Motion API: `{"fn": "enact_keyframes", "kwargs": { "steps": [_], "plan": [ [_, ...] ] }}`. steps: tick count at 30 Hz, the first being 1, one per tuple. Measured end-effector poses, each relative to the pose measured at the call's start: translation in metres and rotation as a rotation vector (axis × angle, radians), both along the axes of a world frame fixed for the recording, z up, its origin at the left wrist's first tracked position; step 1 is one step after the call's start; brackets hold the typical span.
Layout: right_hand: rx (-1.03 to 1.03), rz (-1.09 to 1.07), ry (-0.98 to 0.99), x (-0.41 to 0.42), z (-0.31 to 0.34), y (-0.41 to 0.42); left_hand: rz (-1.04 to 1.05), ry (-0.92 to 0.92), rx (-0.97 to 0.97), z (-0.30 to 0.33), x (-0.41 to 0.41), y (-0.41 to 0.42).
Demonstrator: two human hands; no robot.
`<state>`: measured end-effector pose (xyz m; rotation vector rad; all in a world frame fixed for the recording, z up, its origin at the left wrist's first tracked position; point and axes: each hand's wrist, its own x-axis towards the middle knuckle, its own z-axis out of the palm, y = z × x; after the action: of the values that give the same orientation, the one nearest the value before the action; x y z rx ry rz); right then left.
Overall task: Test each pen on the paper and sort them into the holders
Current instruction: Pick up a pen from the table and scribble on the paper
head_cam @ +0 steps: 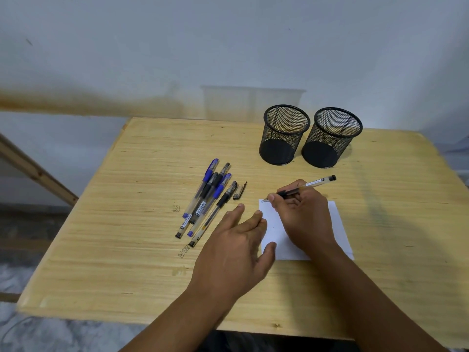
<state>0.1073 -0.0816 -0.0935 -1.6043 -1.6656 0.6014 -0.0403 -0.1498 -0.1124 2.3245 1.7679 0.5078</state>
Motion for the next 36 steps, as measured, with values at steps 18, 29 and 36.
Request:
{"fn": "enact_keyframes", "kwargs": {
  "steps": [18,29,36],
  "plan": [
    [-0.025,-0.004,-0.035,0.0003,-0.0053,0.0036,-0.002,-0.014,-0.020,0.0031,-0.0015,0.0026],
    [-0.028,0.019,-0.007,0.0020,-0.0071,0.0042,0.007,-0.066,-0.040,0.0021,-0.0019,0.0022],
    [-0.030,-0.021,-0.015,0.0038,-0.0083,0.0053,0.007,-0.067,-0.049,0.0024,-0.0016,0.0028]
  ]
}}
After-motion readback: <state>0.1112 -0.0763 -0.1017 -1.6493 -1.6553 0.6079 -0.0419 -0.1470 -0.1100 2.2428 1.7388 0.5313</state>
